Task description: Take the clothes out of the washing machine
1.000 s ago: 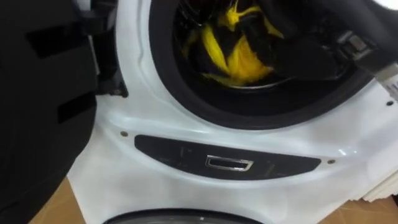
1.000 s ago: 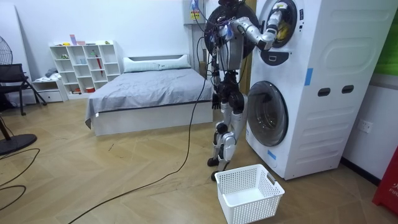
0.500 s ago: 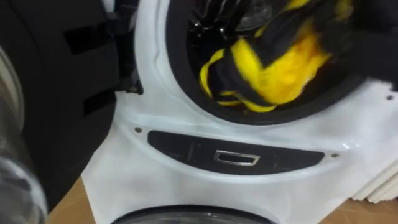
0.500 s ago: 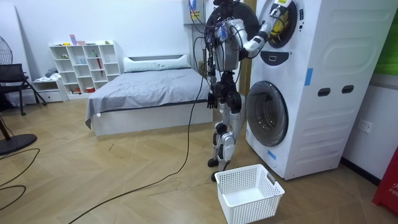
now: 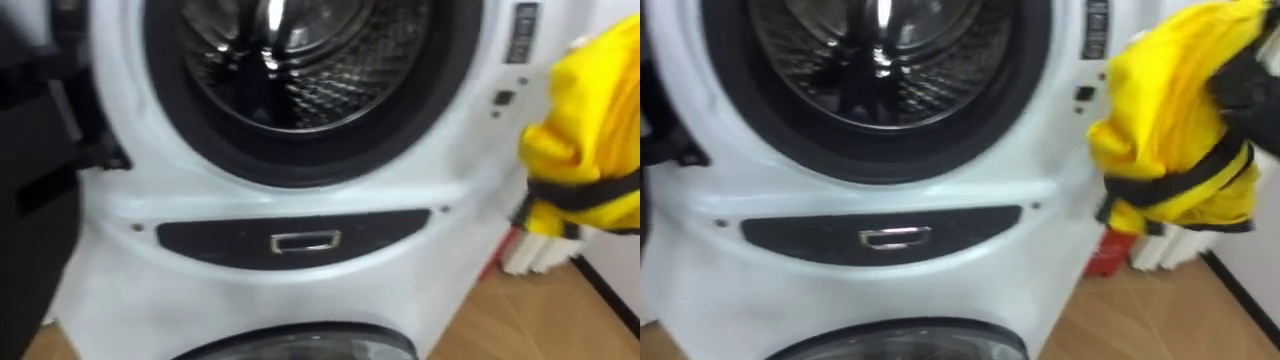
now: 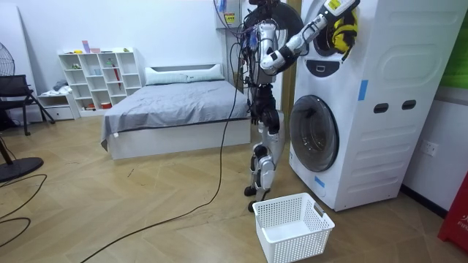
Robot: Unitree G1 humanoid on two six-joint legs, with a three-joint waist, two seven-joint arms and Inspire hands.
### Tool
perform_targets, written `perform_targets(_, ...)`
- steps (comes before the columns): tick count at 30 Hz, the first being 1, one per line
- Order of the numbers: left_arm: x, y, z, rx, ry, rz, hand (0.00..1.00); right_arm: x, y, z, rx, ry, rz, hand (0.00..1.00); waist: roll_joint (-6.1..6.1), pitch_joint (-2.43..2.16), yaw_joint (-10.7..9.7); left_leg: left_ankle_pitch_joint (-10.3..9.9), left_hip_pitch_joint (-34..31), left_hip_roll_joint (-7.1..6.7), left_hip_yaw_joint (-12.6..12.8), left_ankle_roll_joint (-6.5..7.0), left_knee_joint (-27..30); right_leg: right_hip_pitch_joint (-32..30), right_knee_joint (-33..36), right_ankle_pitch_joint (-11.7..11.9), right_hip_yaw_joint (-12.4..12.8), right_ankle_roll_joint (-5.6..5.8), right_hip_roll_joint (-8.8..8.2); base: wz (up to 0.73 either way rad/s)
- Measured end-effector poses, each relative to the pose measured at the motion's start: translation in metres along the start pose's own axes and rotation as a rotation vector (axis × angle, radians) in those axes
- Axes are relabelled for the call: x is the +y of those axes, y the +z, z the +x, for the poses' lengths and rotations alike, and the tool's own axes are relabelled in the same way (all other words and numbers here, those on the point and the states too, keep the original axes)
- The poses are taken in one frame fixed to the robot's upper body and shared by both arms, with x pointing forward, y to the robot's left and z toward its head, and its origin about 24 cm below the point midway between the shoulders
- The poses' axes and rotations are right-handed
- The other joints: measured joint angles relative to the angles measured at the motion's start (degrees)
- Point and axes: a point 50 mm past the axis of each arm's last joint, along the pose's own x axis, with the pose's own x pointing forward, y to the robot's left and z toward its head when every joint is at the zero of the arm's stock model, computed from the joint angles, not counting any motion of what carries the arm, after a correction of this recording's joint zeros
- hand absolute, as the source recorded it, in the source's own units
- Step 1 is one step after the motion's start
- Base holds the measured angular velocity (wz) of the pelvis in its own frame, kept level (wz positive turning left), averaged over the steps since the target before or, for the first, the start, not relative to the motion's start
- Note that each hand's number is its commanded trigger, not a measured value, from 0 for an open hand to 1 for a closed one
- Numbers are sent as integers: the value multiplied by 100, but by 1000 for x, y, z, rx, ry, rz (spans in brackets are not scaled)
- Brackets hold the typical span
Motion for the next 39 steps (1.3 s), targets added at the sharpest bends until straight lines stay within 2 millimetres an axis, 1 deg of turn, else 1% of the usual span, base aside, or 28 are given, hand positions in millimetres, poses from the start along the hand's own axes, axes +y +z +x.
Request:
perform_targets(1, 1, 0, 0, 1, 0, -3, 0, -1, -1, -1, 11, -2, -4, 100, -13, -4, -2, -5, -3, 11, 54, -7, -1, -30, -3, 5, 41, -8, 11, -54)
perform_targets(3, 1, 1, 0, -2, 0, -4, 0, -2, -6, -7, 52, 5, -4, 100, -21, -2, -71, -14, -4, 57, 266, -22, 2, -110, 13, 29, 81, -35, 37, -47)
perform_targets(5, 1, 3, 1, -6, -3, 0, 0, -4, -13, -12, 103, 4, 42, 100, 1, 31, -145, -38, -14, 89, 333, -31, -5, -111, 3, 59, 139, -42, 66, -28)
perform_targets(6, 1, 8, 1, -16, -6, 11, 0, -6, -21, -15, 148, -14, 69, 100, -4, 44, -187, -64, -12, 102, 376, -38, -13, -131, 3, 61, 199, -43, 81, -24)
perform_targets(7, 0, 9, 1, -20, -8, 13, 0, -7, -26, -18, 172, -24, 78, 100, 3, 38, -196, -74, -16, 111, 416, -41, -12, -171, 10, 61, 233, -44, 90, -31)
perform_targets(8, -2, 16, 2, -40, -14, 21, 0, -9, -35, -23, 226, -37, 82, 100, 9, 48, -199, -87, -32, 122, 489, -44, -10, -231, 53, 62, 303, -43, 105, -31)
perform_targets(9, -3, 25, 2, -68, -17, 21, 0, -11, -42, -30, 281, -37, 75, 100, 24, 47, -205, -88, -65, 138, 557, -45, -13, -324, 126, 61, 363, -43, 123, -33)
perform_targets(10, -3, 28, 2, -76, -18, 24, 0, -10, -45, -32, 305, -31, 72, 100, 19, 38, -199, -88, -77, 149, 624, -44, -19, -378, 158, 60, 393, -42, 131, -43)
perform_targets(12, -4, 38, 2, -105, -25, 72, 0, 2, -60, -40, 386, 32, 73, 100, 41, 56, -158, -90, -143, 190, 917, -48, -27, -563, 282, 68, 471, -48, 175, -63)
perform_targets(15, -7, 52, 2, -146, -34, 112, 0, 17, -77, -51, 489, 119, 79, 100, 63, 107, -145, -89, -233, 217, 1228, -49, -58, -820, 402, 79, 626, -46, 219, -58)
perform_targets(16, -8, 55, 2, -153, -36, 119, 0, 20, -81, -54, 510, 131, 83, 100, 67, 111, -136, -89, -241, 224, 1284, -50, -65, -856, 398, 92, 639, -43, 228, -46)
perform_targets(18, -8, 66, 2, -174, -38, 105, 0, 27, -101, -67, 614, 178, 96, 100, 61, 106, -133, -93, -312, 244, 1409, -55, -89, -1007, 395, 131, 659, -40, 246, -35)
perform_targets(19, -9, 71, 2, -185, -41, 102, 0, 27, -106, -71, 639, 185, 98, 100, 66, 108, -123, -93, -328, 244, 1430, -55, -82, -1028, 396, 136, 674, -37, 250, -21)
perform_targets(21, -14, 82, 1, -220, -57, 124, 0, 29, -123, -82, 729, 206, 103, 100, 123, 85, -134, -93, -391, 265, 1536, -55, -78, -1129, 369, 179, 693, -32, 268, -21)
perform_targets(22, -16, 84, 0, -226, -61, 133, 0, 30, -128, -85, 752, 206, 105, 100, 154, 77, -129, -93, -401, 274, 1563, -55, -78, -1136, 347, 196, 684, -36, 273, -21)
perform_targets(23, -19, 86, -1, -231, -75, 137, 0, 30, -139, -92, 802, 193, 107, 100, 199, 52, -155, -94, -420, 280, 1596, -57, -84, -1140, 283, 221, 684, -43, 275, -15)
perform_targets(24, -21, 89, -1, -242, -91, 152, 0, 30, -147, -99, 844, 185, 102, 100, 271, 45, -158, -98, -449, 280, 1608, -60, -93, -1179, 285, 223, 663, -42, 275, -12)
perform_targets(25, -23, 92, -2, -249, -98, 159, 0, 29, -151, -102, 863, 182, 102, 100, 314, 53, -158, -98, -458, 280, 1625, -60, -102, -1199, 287, 223, 669, -42, 277, -17)
perform_targets(27, -29, 93, -3, -258, -118, 182, 0, 33, -160, -112, 917, 194, 95, 100, 501, 49, -157, -99, -485, 279, 1738, -63, -171, -1294, 295, 223, 648, -43, 289, -27)
perform_targets(28, -30, 91, -3, -253, -122, 188, 0, 33, -162, -114, 928, 198, 95, 100, 543, 45, -181, -99, -507, 279, 1739, -63, -169, -1315, 296, 223, 639, -43, 288, -13)
perform_targets(29, -33, 96, -5, -270, -127, 198, 0, 34, -167, -120, 964, 201, 94, 100, 617, 42, -277, -99, -548, 279, 1746, -64, -170, -1368, 307, 223, 633, -43, 287, 0)
perform_targets(30, -34, 98, -5, -274, -137, 198, 0, 35, -171, -126, 991, 210, 85, 100, 678, 27, -308, -99, -609, 281, 1766, -65, -165, -1436, 316, 223, 656, -43, 293, -6)
perform_targets(32, -38, 102, -6, -283, -163, 203, 0, 39, -172, -130, 1003, 237, 70, 100, 739, 50, -326, -97, -669, 286, 1879, -66, -164, -1544, 356, 223, 676, -43, 302, -26)
perform_targets(33, -40, 104, -7, -288, -179, 209, 0, 41, -173, -131, 1003, 251, 63, 100, 778, 40, -341, -98, -730, 287, 1906, -68, -153, -1630, 406, 223, 674, -43, 310, -26)
perform_targets(35, -41, 110, -8, -296, -197, 206, 0, 40, -175, -133, 1006, 252, 61, 100, 812, 49, -421, -107, -812, 289, 1923, -80, -153, -1723, 407, 225, 669, -46, 314, -9)
perform_targets(36, -42, 113, -9, -303, -211, 193, 0, 40, -177, -134, 1009, 246, 59, 100, 856, 66, -449, -109, -847, 290, 1940, -80, -154, -1765, 407, 229, 647, -50, 311, -10)
perform_targets(37, -44, 113, -9, -303, -219, 188, 0, 40, -179, -134, 1013, 242, 55, 100, 880, 62, -448, -110, -875, 290, 1975, -79, -154, -1813, 422, 233, 644, -48, 311, -23)
perform_targets(39, -49, 116, -11, -314, -245, 168, 0, 41, -182, -133, 1007, 230, 52, 100, 1023, 71, -476, -111, -1035, 292, 2034, -73, -128, -1972, 442, 276, 543, -39, 294, -24)
